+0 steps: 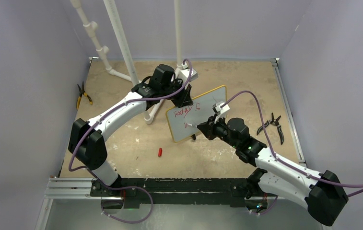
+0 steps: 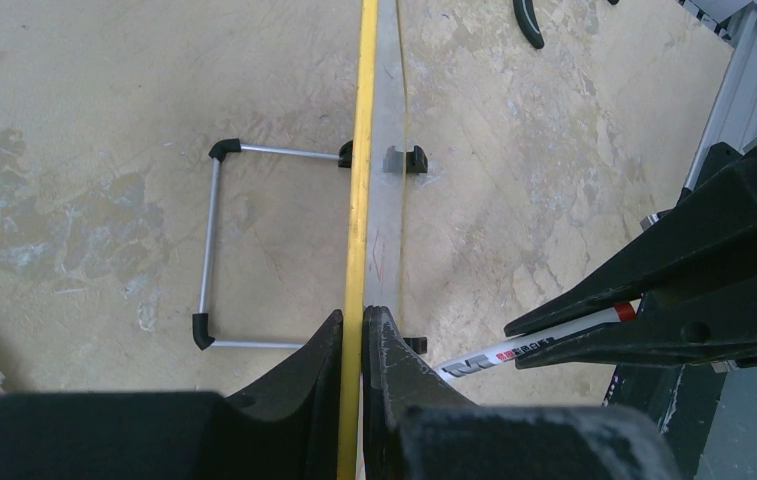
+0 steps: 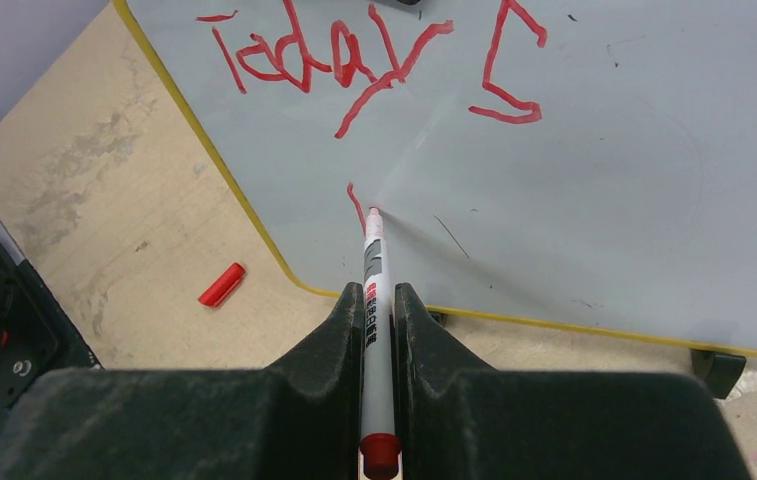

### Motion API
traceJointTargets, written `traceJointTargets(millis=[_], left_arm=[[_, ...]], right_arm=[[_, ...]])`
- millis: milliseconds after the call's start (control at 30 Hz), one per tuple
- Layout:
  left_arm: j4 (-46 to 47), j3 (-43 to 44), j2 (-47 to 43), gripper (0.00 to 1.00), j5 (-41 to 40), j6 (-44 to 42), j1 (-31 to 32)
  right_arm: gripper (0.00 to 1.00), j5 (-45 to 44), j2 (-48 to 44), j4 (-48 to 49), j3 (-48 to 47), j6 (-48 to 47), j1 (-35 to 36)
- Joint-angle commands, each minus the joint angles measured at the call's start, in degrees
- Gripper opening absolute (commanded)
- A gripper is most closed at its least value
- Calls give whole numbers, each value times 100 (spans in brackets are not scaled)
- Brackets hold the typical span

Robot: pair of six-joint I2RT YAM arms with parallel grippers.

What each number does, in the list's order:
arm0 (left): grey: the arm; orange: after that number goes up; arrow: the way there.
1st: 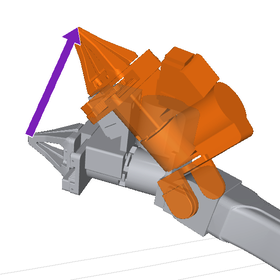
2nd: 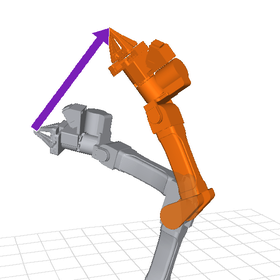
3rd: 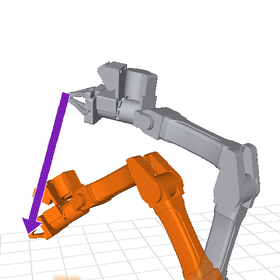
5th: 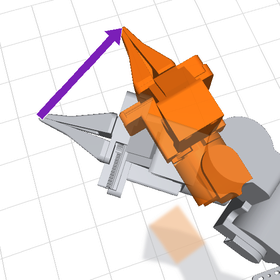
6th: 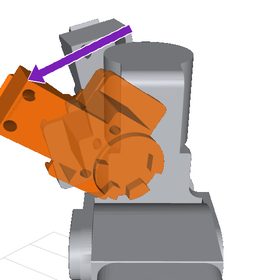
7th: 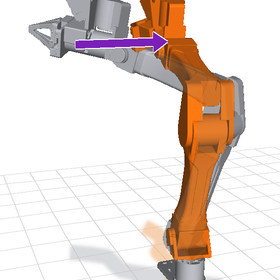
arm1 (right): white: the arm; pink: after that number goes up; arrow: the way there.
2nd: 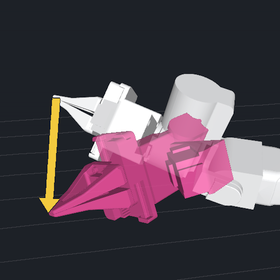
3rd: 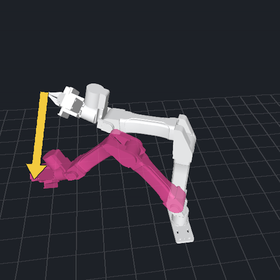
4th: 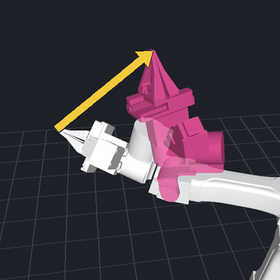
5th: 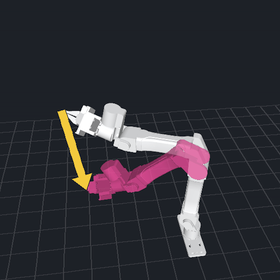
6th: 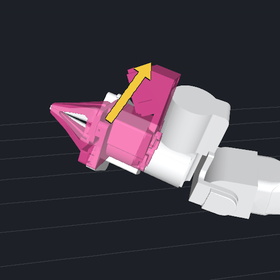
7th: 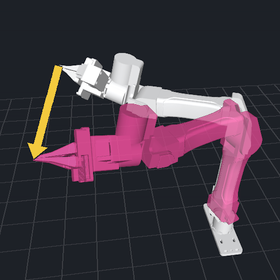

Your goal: Write a sentence on the whiteboard

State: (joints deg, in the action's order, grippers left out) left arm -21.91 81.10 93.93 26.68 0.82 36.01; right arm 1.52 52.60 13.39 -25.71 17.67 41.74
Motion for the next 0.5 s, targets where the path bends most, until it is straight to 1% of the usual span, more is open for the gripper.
traceJointTargets(millis=[0,467], left_arm=[[109,-10,-112,0,-32,-56,-49],[108,-6,-112,0,-13,-56,-46]], right_arm=[[0,-443,37,33,-199,127,-16],[0,-611,195,-215,-186,295,-16]])
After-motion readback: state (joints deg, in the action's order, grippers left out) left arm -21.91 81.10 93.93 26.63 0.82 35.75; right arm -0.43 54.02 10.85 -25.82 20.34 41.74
